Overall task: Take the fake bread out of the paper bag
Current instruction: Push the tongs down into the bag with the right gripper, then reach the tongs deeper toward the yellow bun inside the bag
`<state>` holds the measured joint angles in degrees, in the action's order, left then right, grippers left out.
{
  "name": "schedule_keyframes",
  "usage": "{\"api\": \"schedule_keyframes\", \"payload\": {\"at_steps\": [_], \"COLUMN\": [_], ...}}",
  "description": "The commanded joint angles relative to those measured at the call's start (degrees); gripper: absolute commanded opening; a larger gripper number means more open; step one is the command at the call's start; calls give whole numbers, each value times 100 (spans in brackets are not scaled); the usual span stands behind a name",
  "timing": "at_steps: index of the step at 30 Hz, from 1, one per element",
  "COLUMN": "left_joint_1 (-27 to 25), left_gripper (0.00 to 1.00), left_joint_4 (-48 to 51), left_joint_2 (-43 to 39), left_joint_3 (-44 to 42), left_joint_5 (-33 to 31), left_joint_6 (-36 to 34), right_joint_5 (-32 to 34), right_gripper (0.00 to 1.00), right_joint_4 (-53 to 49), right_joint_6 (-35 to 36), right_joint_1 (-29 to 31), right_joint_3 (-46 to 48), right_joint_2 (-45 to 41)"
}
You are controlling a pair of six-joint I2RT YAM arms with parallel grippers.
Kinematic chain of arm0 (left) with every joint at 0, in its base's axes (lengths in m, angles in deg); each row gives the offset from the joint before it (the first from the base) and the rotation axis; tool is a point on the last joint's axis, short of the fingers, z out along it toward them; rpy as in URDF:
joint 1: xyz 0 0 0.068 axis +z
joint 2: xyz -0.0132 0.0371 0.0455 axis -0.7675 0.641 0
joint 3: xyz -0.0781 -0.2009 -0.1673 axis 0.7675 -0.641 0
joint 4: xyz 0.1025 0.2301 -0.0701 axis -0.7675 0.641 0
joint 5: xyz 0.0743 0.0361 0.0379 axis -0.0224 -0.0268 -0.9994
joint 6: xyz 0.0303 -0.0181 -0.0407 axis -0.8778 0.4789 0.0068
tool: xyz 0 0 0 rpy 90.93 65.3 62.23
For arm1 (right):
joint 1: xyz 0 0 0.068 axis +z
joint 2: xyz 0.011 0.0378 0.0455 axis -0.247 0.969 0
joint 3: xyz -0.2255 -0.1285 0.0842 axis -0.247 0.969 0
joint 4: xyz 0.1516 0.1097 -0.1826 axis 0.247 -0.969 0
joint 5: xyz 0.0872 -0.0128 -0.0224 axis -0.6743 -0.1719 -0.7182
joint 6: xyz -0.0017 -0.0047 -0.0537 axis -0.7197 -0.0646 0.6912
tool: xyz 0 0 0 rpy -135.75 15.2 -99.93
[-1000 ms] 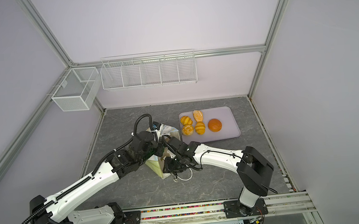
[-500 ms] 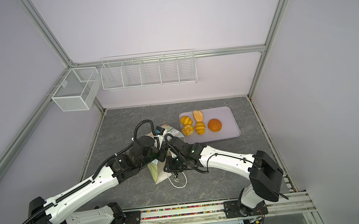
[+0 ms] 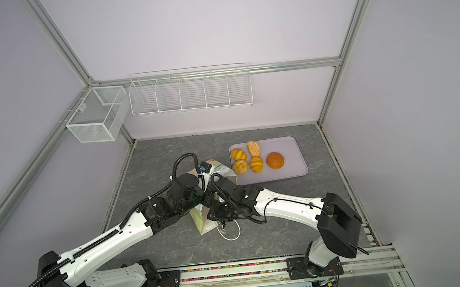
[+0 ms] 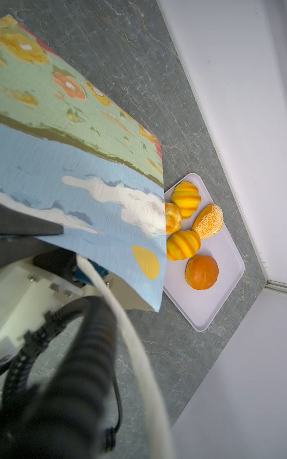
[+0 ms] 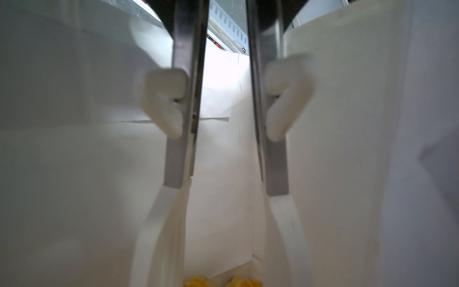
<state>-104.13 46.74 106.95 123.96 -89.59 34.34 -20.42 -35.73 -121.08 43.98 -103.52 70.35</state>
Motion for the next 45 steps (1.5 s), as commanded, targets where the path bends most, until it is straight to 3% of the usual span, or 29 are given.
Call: {"api": "schedule_keyframes", "payload": {"at_steps": [1,8,15,22,33,45], "left_joint_1": [-67,-67,-61,-59,-111,-129], "left_gripper": [0,0,0,0,0,0], "left_joint_4": [-99,-222,-49,-205,-103,-219], "left_joint_2": [48,-16,-27,8,-60,-267], "left_joint_3": [211,231,353,362,431,261], "left_joint_5": [366,388,-88,-178,-366,3], "left_joint_6": [210,418,754,884,393,199], "right_joint_5": [-43,27,215,290,168,-10], "right_gripper": [40,40,40,39,39,41], "right_joint_4": [662,729,561,571,718,934], "right_joint_6": [-291,-379,-310,-371,-485,-591], "right_joint_1": [21,21,49,122,140,86], "right_joint_3": [104,133,280,332,363,102], "right_joint_2": [158,155,-228,-214,-25,341]}}
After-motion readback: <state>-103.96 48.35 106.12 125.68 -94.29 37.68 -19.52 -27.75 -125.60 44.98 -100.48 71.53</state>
